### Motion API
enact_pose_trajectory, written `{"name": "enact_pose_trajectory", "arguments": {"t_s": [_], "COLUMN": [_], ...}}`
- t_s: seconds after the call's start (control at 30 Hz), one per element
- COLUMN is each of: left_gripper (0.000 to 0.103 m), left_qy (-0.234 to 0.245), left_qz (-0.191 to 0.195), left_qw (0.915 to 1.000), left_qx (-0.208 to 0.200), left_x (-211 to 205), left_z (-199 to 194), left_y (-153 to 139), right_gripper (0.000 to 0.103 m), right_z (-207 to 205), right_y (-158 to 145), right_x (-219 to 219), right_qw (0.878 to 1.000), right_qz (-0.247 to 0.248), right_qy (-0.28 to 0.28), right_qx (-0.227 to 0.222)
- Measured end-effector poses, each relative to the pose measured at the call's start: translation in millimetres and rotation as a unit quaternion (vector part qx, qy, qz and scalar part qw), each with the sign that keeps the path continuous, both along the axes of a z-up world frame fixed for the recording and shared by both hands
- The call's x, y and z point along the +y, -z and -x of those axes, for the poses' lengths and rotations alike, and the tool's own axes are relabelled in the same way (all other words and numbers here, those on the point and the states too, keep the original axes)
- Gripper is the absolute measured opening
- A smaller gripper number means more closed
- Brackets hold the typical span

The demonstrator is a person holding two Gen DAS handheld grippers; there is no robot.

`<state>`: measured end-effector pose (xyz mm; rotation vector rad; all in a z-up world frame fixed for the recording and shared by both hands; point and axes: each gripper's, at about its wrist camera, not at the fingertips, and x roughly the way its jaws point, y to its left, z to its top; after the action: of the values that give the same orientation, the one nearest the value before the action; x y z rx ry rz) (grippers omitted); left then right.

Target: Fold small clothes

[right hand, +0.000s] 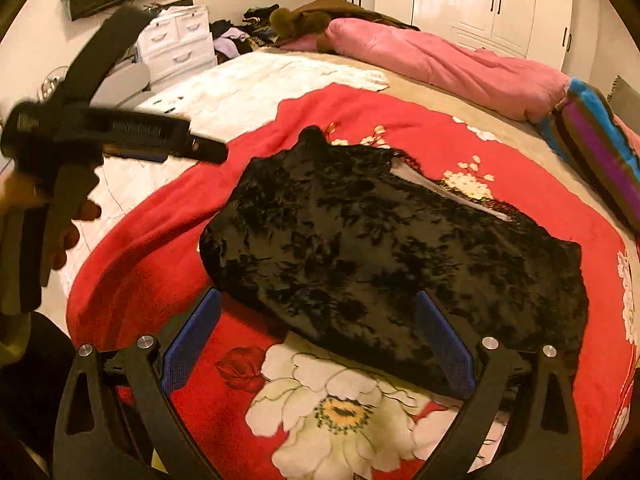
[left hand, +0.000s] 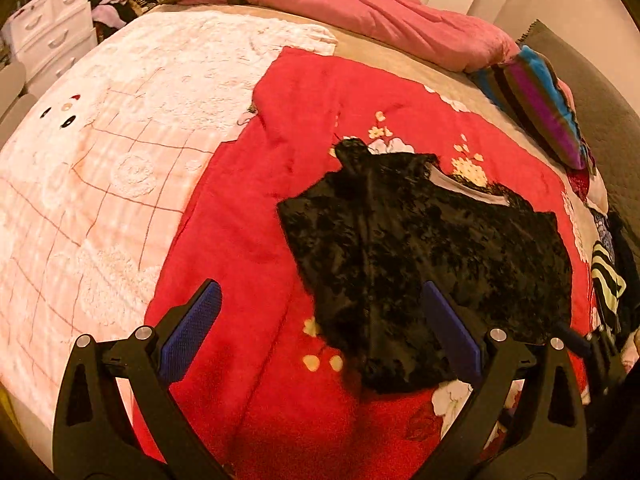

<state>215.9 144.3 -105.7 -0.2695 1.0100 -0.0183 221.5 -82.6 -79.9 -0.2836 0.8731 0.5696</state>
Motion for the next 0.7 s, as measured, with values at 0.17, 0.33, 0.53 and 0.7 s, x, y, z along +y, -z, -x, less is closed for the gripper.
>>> {"name": "enact_pose_trajectory", "arguments": {"t_s": [0.17, 0.33, 0.53, 0.7], "left_gripper": [0.094, 0.094, 0.094, 0.093], "left_qy": [-0.012, -0.025, -0.039, -0.037], "left_qz": [0.017, 0.051, 0.127, 0.183], "left_qw": [0.9998, 0.9982, 0.9906, 0.9814], "left_qx": [0.008, 0.016, 0.034, 0.045], "left_x": [14, 30, 41, 41], "left_z": [-11, -23, -38, -51], "left_y": [5, 12, 26, 39], "right_gripper": [0.097, 0.097, 0.097, 0.096], "right_z": [4, 11, 20, 16], "right_y": [12, 24, 39, 51], "right_x": [18, 34, 51, 62], "right_qw": [1.0, 0.997, 0.991, 0.988], "right_qz": [0.023, 0.053, 0.097, 0.116], "right_qy": [-0.015, -0.039, -0.067, -0.078], "right_qx": [-0.015, -0.033, -0.055, -0.061]}}
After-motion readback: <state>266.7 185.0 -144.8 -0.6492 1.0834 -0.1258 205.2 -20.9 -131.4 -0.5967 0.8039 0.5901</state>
